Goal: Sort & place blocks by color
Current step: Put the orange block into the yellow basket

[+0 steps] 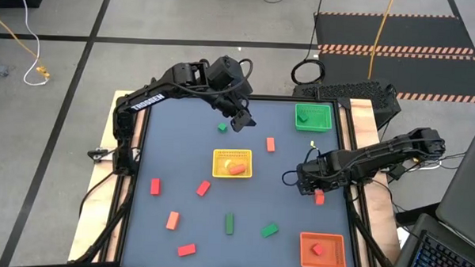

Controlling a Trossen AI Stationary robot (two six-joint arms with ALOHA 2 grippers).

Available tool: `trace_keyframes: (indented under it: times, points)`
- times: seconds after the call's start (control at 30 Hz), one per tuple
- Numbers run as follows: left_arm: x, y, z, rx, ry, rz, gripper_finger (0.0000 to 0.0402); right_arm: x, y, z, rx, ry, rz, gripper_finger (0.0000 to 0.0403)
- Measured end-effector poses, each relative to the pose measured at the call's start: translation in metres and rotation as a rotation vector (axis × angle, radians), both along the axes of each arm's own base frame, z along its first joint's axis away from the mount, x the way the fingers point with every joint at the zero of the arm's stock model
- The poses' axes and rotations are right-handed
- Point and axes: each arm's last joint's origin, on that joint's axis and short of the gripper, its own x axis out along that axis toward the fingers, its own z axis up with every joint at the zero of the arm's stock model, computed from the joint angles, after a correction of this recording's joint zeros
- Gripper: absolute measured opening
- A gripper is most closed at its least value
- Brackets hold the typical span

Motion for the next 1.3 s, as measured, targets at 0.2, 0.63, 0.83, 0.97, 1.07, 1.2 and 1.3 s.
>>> trace_keyframes:
  times: [0.2,0.63,0.83,0.97,1.07,1.2,1.3]
  points:
    - [0.0,0.0,0.0,-0.008,0.001,0.007,0.0214,-0.005,0.0,-0.007,0.012,0.022,-0.002,0.025]
    - [0.0,0.0,0.0,-0.014,0.002,0.012,0.0214,-0.014,0.0,-0.021,0.029,0.048,-0.016,0.0221]
    - [0.0,0.0,0.0,-0.017,0.002,0.015,0.0214,-0.015,0.0,-0.026,0.046,0.035,-0.016,0.0194]
    - [0.0,0.0,0.0,-0.017,0.002,0.015,0.0214,-0.013,0.0,-0.026,0.052,0.011,-0.015,0.0159]
    - [0.0,0.0,0.0,-0.017,0.003,0.015,0.0214,-0.008,0.001,-0.023,0.061,-0.052,-0.006,0.0127]
    - [-0.001,0.0,-0.001,-0.013,0.016,0.01,0.0214,0.004,0.002,-0.008,0.044,-0.203,0.037,0.0123]
    - [-0.004,0.005,-0.003,-0.016,0.041,0.019,0.0214,0.006,0.002,0.004,0.027,-0.258,0.036,0.0123]
